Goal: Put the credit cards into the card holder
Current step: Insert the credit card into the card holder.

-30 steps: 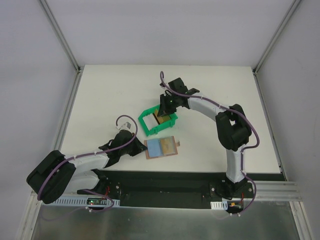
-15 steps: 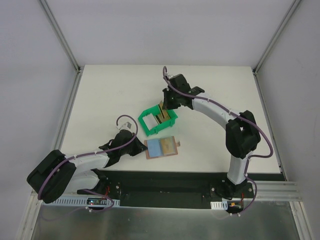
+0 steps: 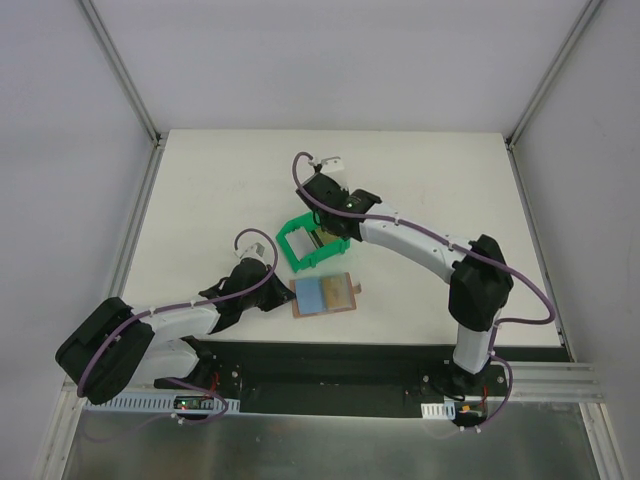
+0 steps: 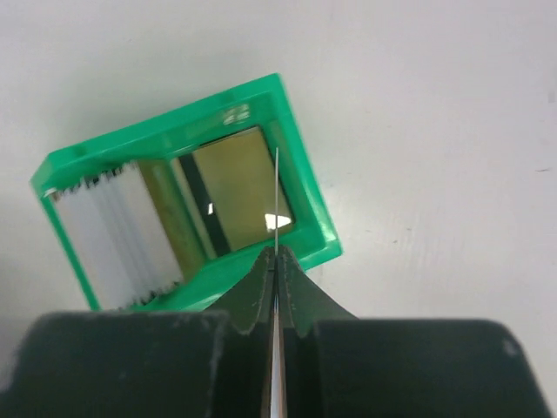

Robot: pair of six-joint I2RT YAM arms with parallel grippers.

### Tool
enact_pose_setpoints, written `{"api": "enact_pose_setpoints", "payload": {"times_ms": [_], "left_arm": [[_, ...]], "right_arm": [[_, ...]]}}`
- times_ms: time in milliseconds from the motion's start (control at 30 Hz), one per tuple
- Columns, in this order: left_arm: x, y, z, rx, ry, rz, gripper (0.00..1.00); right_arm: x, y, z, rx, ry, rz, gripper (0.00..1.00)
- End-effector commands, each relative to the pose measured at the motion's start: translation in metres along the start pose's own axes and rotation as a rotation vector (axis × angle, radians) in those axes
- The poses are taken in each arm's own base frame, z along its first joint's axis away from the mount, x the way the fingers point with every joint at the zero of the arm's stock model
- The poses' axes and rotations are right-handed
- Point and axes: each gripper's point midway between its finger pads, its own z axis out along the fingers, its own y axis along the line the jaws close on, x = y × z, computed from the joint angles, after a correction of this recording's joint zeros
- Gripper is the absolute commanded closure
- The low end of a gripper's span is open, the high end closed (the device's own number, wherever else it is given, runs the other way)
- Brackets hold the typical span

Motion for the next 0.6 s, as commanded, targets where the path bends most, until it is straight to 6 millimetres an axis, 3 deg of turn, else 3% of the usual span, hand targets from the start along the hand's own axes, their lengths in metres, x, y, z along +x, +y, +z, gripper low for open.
{"api": "enact_pose_setpoints", "payload": {"times_ms": [0, 400, 567], "left_arm": [[0.005, 0.015, 0.0, -0.058, 0.031, 0.018, 1.0], [0.006, 0.016, 0.0, -0.067, 0.041, 0.029, 1.0], [0.006, 0.015, 0.0, -0.065, 0.04, 0.029, 1.0]], "right_arm": [[-0.023, -0.036, -0.026, 0.208, -0.15, 0.048, 1.0], [-0.024, -0.081, -0.058, 0.387, -0.267, 0.025, 1.0], [-0.01, -0.078, -0.064, 0.292, -0.221, 0.06, 1.0]]}}
